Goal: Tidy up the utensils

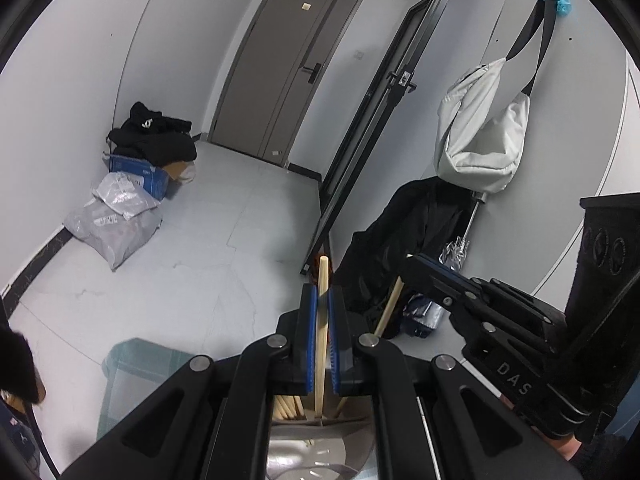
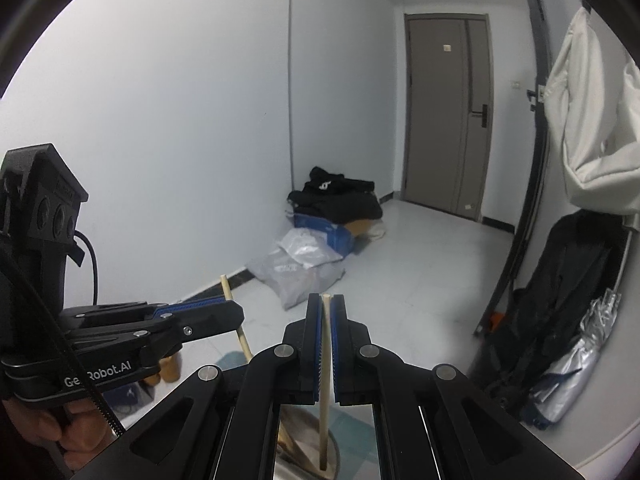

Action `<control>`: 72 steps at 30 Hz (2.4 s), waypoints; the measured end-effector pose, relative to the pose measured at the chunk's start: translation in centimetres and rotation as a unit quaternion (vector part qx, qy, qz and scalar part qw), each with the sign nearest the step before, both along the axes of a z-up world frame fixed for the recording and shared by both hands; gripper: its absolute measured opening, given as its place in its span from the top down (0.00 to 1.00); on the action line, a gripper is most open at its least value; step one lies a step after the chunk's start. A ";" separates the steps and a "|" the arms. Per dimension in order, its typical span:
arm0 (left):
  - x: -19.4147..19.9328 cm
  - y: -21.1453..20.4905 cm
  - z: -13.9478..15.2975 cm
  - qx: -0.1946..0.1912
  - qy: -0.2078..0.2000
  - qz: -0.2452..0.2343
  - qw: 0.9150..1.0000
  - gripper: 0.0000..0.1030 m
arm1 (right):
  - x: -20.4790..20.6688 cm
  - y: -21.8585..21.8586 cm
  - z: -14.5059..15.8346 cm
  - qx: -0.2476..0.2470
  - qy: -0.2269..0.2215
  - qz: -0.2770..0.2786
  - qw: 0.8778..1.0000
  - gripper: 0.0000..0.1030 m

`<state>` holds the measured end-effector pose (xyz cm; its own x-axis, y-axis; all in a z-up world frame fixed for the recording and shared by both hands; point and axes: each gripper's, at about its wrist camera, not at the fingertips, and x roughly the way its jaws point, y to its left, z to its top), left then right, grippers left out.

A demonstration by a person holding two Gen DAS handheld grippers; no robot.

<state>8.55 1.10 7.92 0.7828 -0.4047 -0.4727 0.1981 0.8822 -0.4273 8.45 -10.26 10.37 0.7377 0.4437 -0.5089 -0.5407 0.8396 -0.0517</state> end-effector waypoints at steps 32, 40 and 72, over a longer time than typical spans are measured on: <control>-2.3 -1.0 -1.6 0.041 0.069 -0.040 0.996 0.75 | 0.4 -3.7 -6.5 0.090 0.135 -0.033 0.986 0.74; -4.9 0.3 0.6 0.062 0.038 0.022 0.997 0.52 | -2.8 -4.8 -5.1 0.102 0.112 -0.061 0.987 0.66; -14.7 1.6 -1.5 0.131 -0.064 0.123 0.982 0.06 | -21.0 -4.1 -4.6 0.087 -0.070 -0.119 0.987 0.10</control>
<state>-6.15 2.74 6.38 0.9013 -0.0740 -0.4267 0.0034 0.9865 -0.1640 -12.51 -14.38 5.72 0.8893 0.3208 -0.3259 -0.3251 0.9447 0.0431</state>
